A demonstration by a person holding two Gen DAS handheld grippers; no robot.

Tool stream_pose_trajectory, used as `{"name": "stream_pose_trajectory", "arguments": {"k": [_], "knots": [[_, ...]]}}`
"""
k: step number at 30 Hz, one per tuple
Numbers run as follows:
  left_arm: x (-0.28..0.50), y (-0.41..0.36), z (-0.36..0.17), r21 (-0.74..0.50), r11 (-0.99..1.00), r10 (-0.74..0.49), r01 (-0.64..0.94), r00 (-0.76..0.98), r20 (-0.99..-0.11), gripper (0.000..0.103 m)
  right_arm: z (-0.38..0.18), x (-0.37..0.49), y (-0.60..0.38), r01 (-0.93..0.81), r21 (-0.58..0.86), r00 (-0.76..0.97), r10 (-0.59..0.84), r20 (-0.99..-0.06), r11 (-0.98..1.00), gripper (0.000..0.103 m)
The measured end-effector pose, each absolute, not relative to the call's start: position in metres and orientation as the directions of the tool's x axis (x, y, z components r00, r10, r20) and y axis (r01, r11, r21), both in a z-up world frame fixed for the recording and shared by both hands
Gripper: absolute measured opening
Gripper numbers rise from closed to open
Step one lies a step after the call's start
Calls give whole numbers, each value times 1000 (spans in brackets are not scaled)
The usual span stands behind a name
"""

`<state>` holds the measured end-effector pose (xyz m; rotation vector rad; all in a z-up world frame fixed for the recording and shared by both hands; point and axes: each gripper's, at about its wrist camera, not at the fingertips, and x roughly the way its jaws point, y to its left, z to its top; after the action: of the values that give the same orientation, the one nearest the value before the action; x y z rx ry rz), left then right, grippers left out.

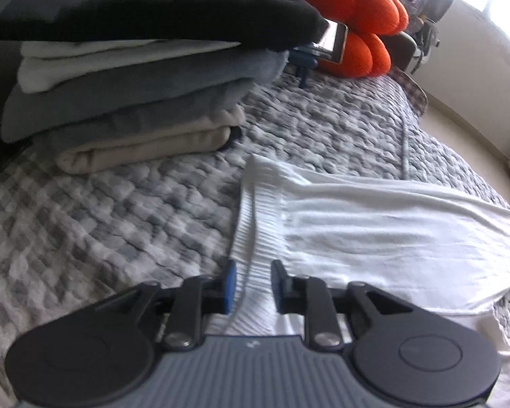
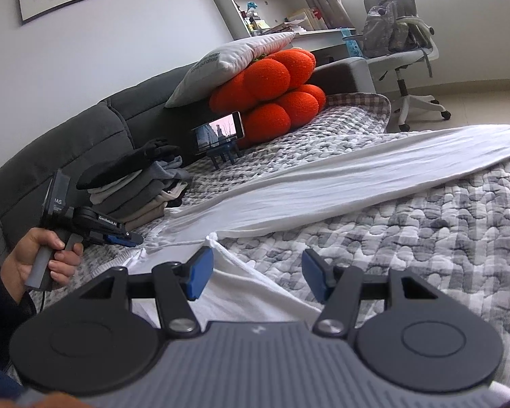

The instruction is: Fold clothes

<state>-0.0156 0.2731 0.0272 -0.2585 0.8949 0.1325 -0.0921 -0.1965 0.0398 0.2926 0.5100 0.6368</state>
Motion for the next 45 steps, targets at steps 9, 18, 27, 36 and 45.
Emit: {"name": "stream_pose_trajectory", "arguments": {"k": [9, 18, 27, 36, 45], "knots": [[-18, 277, 25, -209, 955, -40, -209, 608, -793, 23, 37, -90, -190, -493, 423, 679, 640, -358, 760, 62], [-28, 282, 26, -307, 928, -128, -210, 595, -794, 26, 34, -89, -190, -485, 438, 682, 641, -353, 757, 62], [-23, 279, 23, -324, 922, -147, -211, 585, -798, 26, 37, -91, -188, -496, 432, 683, 646, -341, 753, 62], [-17, 268, 17, -266, 949, -111, -168, 612, -783, 4, 38, -92, -185, -505, 430, 682, 651, -334, 749, 62], [-26, 272, 21, -212, 953, -10, -215, 678, -735, 3, 36, -92, -184, -496, 437, 681, 649, -340, 750, 62]]}}
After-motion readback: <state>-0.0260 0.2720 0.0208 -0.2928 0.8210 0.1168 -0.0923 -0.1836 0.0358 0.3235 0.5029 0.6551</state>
